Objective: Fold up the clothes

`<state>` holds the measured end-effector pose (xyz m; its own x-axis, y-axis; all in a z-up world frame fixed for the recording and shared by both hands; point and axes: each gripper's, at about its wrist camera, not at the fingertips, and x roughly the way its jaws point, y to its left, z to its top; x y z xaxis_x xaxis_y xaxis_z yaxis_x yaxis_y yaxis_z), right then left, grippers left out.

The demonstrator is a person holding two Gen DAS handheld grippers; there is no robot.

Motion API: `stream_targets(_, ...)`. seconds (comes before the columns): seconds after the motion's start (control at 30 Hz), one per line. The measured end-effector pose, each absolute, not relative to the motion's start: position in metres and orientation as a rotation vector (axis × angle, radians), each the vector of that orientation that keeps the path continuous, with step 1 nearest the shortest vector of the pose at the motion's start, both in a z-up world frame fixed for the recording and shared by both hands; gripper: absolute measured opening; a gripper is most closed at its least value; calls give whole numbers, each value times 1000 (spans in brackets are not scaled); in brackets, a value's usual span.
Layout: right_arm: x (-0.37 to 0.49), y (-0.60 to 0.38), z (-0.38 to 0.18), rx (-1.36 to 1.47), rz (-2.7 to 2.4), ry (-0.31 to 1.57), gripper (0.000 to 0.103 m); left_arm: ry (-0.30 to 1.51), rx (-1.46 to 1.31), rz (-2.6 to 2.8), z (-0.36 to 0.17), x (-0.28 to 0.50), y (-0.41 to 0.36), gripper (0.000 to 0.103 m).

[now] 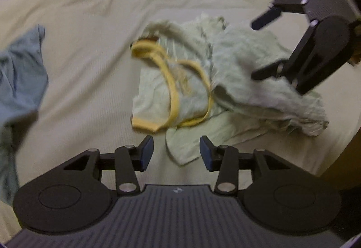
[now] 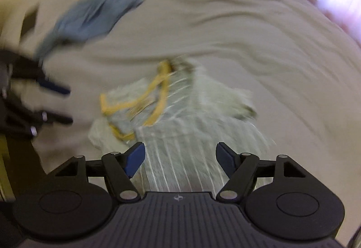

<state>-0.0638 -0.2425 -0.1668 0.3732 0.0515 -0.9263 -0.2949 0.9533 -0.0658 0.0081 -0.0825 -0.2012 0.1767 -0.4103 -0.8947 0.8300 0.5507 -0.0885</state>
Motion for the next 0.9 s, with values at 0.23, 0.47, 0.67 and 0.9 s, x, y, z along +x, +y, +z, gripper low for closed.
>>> stream_targets(0.23,-37,-210,-263,-430,358,1306,81,1106,435,-895,-220,16,-81,44)
stream_targets(0.47,-68,-269,-226,-298,185,1252,3,1088,471,-867,-216,16,-102,46)
stream_targets(0.67,-138,-403,-155,-185,-155,1191,2,1075,477,-763,-213,4,-130,53)
stream_targets(0.9,-188,-517,-147,-202,-417,1243,23,1082,482,-639,-213,-13,-145,59)
